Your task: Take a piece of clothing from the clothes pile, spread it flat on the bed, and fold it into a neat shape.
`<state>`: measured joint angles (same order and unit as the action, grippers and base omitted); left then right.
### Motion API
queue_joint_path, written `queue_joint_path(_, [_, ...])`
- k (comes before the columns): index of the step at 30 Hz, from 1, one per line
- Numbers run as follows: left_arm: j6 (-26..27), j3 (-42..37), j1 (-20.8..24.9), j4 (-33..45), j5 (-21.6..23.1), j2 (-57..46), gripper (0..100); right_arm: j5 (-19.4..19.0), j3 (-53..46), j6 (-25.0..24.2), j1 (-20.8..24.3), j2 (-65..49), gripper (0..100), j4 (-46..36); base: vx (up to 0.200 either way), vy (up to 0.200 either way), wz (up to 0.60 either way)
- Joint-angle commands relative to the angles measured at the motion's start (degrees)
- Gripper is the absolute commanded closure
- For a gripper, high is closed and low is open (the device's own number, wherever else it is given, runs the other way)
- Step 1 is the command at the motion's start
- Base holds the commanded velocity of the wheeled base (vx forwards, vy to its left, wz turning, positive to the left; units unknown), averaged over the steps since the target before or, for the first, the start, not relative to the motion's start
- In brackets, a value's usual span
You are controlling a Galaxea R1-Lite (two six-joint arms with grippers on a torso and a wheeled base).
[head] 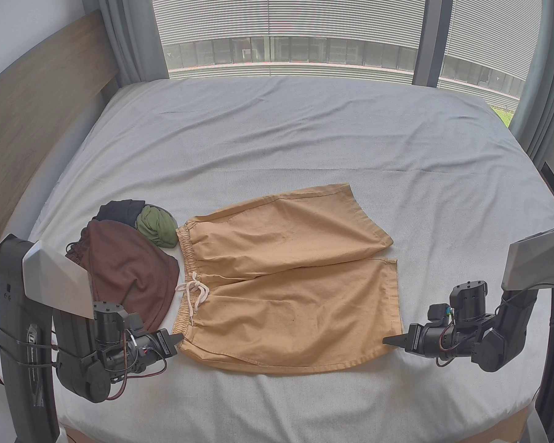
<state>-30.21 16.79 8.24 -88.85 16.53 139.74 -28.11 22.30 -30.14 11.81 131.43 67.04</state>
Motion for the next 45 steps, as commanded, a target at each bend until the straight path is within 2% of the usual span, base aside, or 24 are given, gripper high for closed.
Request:
queue_joint_path(1, [0.0,0.0,0.0,0.0,0.0,0.1,100,0.0,0.0,0.0,-0.1,0.2,100,0.0,0.000,0.000,0.00])
queue_joint_path(9, [-0.6,0.1,0.3,0.0,0.0,0.0,100,0.0,0.0,0.0,-0.3,0.2,100,-0.1,0.000,0.000,0.00])
queue_joint_path(14, [-4.2,0.0,1.2,-0.1,-0.2,-0.7,100,0.0,-0.5,0.2,-0.8,-0.5,100,-0.7,0.000,0.000,0.00])
queue_joint_path(22, [-4.0,-3.6,1.9,0.0,0.5,-2.8,100,0.1,-2.0,1.1,-0.9,-0.7,100,-0.8,0.000,0.000,0.00])
queue_joint_path(24, [-2.4,-6.0,1.9,0.1,0.7,-3.4,100,0.1,-3.5,3.8,-1.5,-0.8,100,-0.9,0.000,0.000,0.00])
queue_joint_path(28, [0.5,-7.6,1.7,0.3,0.7,-3.2,100,0.1,-4.8,5.8,-1.7,-0.9,100,-0.9,0.000,0.000,0.00])
queue_joint_path(29, [2.6,-9.4,1.6,0.3,0.7,-3.1,100,0.1,-5.9,7.4,-2.2,-0.9,100,-1.0,0.000,0.000,0.00])
queue_joint_path(36, [6.8,-13.3,1.6,0.3,0.8,-3.1,100,0.1,-9.8,13.0,-3.5,-1.4,100,-1.2,0.000,0.000,0.00])
queue_joint_path(45, [8.9,-15.7,1.5,0.3,1.8,-3.0,100,0.1,-12.2,14.5,-3.8,-2.7,100,-1.3,0.000,0.000,0.00])
